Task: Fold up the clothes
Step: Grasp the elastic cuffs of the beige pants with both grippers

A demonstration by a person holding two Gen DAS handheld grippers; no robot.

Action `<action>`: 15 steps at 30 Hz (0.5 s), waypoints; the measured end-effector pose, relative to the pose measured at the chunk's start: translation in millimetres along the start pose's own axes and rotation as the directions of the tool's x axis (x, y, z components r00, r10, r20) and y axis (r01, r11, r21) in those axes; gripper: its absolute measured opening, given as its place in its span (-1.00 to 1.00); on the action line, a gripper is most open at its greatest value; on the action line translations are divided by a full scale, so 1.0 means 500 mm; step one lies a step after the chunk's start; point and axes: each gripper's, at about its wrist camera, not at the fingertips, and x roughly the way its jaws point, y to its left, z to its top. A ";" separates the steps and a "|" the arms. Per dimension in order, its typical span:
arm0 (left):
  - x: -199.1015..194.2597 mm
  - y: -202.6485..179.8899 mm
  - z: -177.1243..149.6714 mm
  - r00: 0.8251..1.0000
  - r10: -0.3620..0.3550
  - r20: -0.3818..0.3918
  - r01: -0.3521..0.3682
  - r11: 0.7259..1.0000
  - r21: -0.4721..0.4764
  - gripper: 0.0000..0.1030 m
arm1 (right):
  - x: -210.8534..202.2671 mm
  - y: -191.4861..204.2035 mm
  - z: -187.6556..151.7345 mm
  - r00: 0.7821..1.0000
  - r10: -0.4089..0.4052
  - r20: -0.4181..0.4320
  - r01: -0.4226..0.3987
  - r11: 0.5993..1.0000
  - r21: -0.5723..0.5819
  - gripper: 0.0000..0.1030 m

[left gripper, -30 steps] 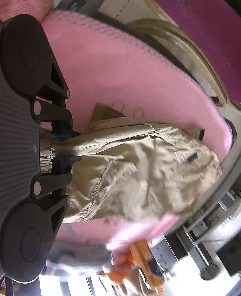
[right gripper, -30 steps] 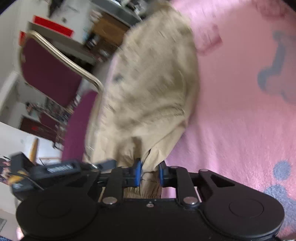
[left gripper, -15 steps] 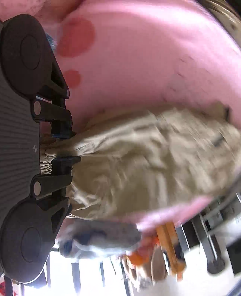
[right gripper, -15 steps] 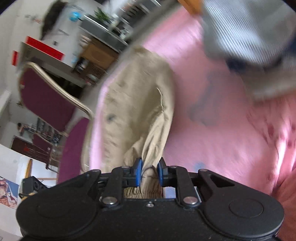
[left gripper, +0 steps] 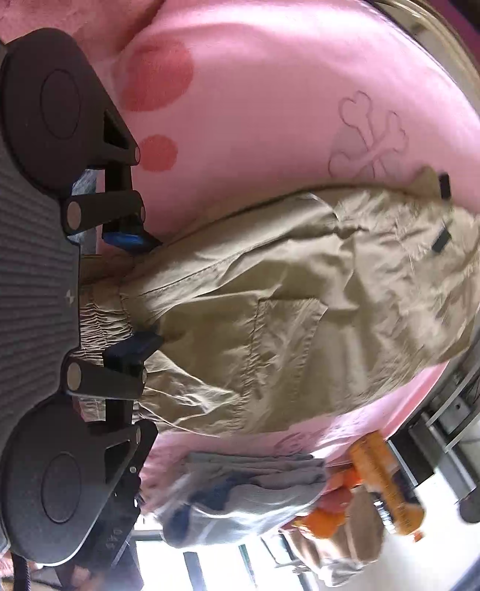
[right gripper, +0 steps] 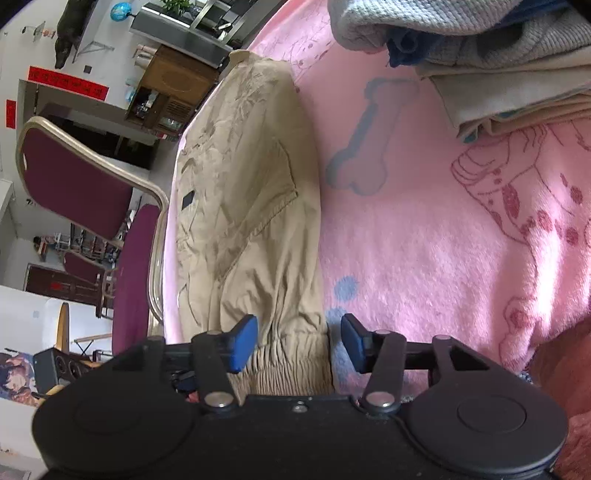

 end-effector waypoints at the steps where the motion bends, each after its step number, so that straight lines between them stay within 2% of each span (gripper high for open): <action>1: 0.002 -0.002 -0.001 1.000 0.003 0.002 -0.003 1.000 0.010 -0.07 | 0.002 0.001 -0.002 1.000 0.000 -0.009 0.000 1.000 -0.008 -0.05; 5: 0.009 -0.007 -0.005 1.000 0.007 0.007 -0.007 0.999 0.041 0.00 | 0.010 0.007 -0.009 0.999 0.001 -0.049 -0.003 0.999 -0.043 -0.09; 9: 0.003 0.012 -0.004 1.000 -0.029 -0.001 0.029 0.999 0.014 0.01 | 0.018 0.013 -0.015 0.996 0.000 -0.089 -0.007 0.997 -0.078 -0.09; 11: 0.003 0.016 -0.004 0.999 -0.041 -0.004 0.041 0.999 0.001 -0.04 | 0.019 0.010 -0.015 0.997 -0.003 -0.082 -0.003 0.998 -0.069 -0.12; 12: 0.004 0.016 -0.004 0.999 -0.043 -0.005 0.043 0.999 -0.003 -0.08 | 0.020 0.008 -0.014 0.997 -0.004 -0.076 -0.001 0.998 -0.062 -0.36; 13: 0.003 0.013 -0.004 0.999 -0.033 -0.010 0.033 0.999 0.008 -0.26 | 0.019 0.012 -0.017 0.998 -0.022 -0.063 0.017 0.997 -0.077 -0.46; 15: -0.008 0.005 -0.006 0.999 -0.033 -0.007 0.033 0.999 0.027 -0.40 | 0.012 0.024 -0.025 0.999 -0.040 -0.032 0.037 0.994 -0.107 -0.58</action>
